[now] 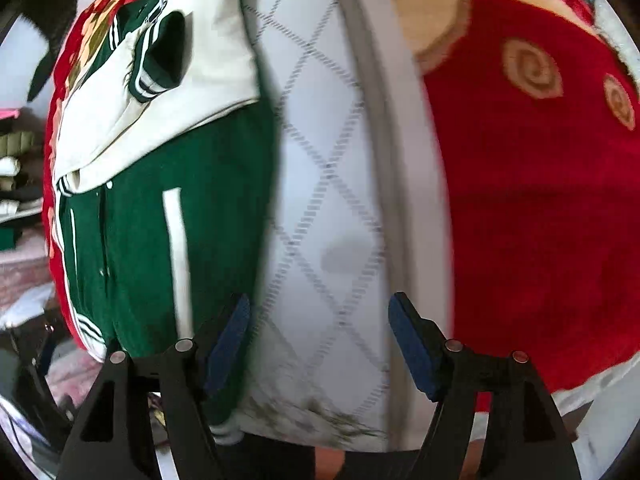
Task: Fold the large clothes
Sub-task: 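Move both tools to the jacket's side edge to grasp it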
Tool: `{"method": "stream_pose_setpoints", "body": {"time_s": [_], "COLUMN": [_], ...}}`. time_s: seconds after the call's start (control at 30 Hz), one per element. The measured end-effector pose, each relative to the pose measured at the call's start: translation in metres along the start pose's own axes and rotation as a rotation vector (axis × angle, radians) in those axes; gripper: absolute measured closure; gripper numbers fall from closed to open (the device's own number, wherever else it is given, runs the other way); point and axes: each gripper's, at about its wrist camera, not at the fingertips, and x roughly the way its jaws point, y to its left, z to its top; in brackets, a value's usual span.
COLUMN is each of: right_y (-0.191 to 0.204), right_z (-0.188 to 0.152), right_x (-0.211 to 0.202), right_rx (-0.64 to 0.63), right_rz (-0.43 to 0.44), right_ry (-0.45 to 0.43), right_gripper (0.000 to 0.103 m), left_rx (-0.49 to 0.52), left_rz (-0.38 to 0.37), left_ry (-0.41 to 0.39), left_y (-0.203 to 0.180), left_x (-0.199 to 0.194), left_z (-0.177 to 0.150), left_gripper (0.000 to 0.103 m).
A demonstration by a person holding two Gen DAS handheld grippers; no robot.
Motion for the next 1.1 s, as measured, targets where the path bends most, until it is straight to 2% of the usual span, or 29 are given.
{"method": "stream_pose_setpoints", "body": {"time_s": [0.07,0.17,0.27,0.33,0.37,0.43,0.57,0.63,0.67,0.7,0.73,0.77,0.8,0.9,0.97,1.1], "right_y": [-0.018,-0.039,-0.063,-0.071,-0.078,-0.086,-0.089,-0.083,-0.077,-0.067,-0.055,-0.042,-0.029,0.006,0.024,0.050], "right_z": [0.002,0.006,0.011,0.015,0.016,0.018,0.032,0.045,0.056,0.068,0.079,0.092,0.104,0.141,0.164,0.196], "right_x": [-0.005,-0.010,-0.012,-0.009,-0.009,-0.008,-0.001,0.007,0.012,0.015,0.018,0.021,0.023,0.031,0.039,0.057], "right_rx": [-0.008,0.011,0.041,0.062,0.077,0.094,0.096,0.087,0.080,0.064,0.034,-0.001,-0.027,-0.064,-0.066,-0.045], "right_rz": [-0.019,-0.044,-0.066,-0.073,-0.069,-0.072,-0.057,-0.027,0.009,0.058,0.109,0.161,0.216,0.382,0.463,0.570], "right_ry": [-0.008,-0.007,-0.011,-0.007,-0.005,0.000,-0.003,-0.007,-0.026,-0.060,-0.093,-0.120,-0.145,-0.200,-0.212,-0.160], "right_gripper": [0.013,0.013,0.013,0.012,0.012,0.013,0.012,0.012,0.012,0.012,0.012,0.012,0.013,0.013,0.012,0.012], "left_rx": [0.039,0.106,0.163,0.205,0.217,0.187,0.107,0.063,0.029,-0.010,-0.035,-0.059,-0.085,-0.149,-0.174,-0.193], "left_rz": [-0.014,0.013,0.093,0.178,0.229,0.259,0.283,0.266,0.243,0.207,0.175,0.149,0.121,0.081,0.056,0.024], "left_ry": [0.004,0.002,0.006,0.024,0.034,0.044,0.072,0.073,0.074,0.069,0.057,0.041,0.027,-0.007,-0.010,-0.024], "left_y": [-0.031,-0.076,-0.109,-0.121,-0.120,-0.111,-0.078,-0.063,-0.056,-0.047,-0.040,-0.036,-0.030,-0.013,-0.001,0.010], "left_x": [-0.010,-0.013,0.003,0.026,0.039,0.053,0.074,0.078,0.078,0.074,0.071,0.064,0.058,0.045,0.042,0.041], "left_z": [-0.006,-0.010,-0.009,-0.006,-0.003,0.003,0.019,0.024,0.026,0.028,0.029,0.031,0.032,0.035,0.037,0.041], "left_gripper": [0.000,0.000,0.000,0.000,0.000,0.000,0.000,0.000,0.006,0.029,0.045,0.073,0.086,0.090,0.091,0.092]}}
